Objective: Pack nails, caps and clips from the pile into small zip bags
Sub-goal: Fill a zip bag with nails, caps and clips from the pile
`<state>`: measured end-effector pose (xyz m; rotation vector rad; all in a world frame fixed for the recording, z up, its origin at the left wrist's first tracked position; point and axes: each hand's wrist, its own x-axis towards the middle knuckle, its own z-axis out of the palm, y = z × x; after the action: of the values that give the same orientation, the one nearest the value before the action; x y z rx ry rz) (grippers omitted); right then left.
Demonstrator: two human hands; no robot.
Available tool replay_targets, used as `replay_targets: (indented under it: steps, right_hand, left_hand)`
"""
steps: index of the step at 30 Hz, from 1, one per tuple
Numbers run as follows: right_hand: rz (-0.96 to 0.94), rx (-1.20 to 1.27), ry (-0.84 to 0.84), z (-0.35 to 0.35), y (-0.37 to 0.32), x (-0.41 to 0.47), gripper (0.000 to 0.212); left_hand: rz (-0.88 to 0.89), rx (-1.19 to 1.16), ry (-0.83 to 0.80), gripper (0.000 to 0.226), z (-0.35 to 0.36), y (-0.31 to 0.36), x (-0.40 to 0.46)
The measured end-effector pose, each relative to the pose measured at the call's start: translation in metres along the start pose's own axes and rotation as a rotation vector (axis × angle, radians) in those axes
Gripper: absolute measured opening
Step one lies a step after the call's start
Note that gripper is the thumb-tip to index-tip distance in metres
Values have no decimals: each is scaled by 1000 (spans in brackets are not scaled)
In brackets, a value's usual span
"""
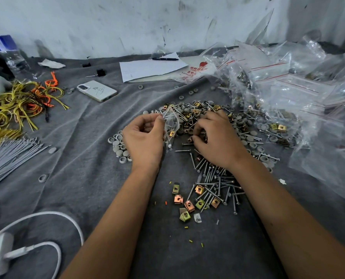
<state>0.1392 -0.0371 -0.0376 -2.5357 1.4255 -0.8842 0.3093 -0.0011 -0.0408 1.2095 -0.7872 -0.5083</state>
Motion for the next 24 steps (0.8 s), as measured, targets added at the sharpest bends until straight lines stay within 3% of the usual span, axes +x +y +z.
replay_targets:
  steps: [6, 12, 16, 24]
  right_hand:
    - [26, -21, 58, -1, 3, 9, 17]
    - [15, -219, -69, 0, -10, 35, 35]
    - [15, -326, -115, -2, -15, 42, 29]
    - [-32, -182, -169, -8, -19, 27, 17]
  left_hand:
    - [-8, -8, 8, 19, 1, 2, 0]
    - [-7, -4, 11, 22, 1, 1, 1]
    - [-11, -4, 22, 21, 0, 1, 2]
    - [-11, -6, 2, 21, 0, 3, 1]
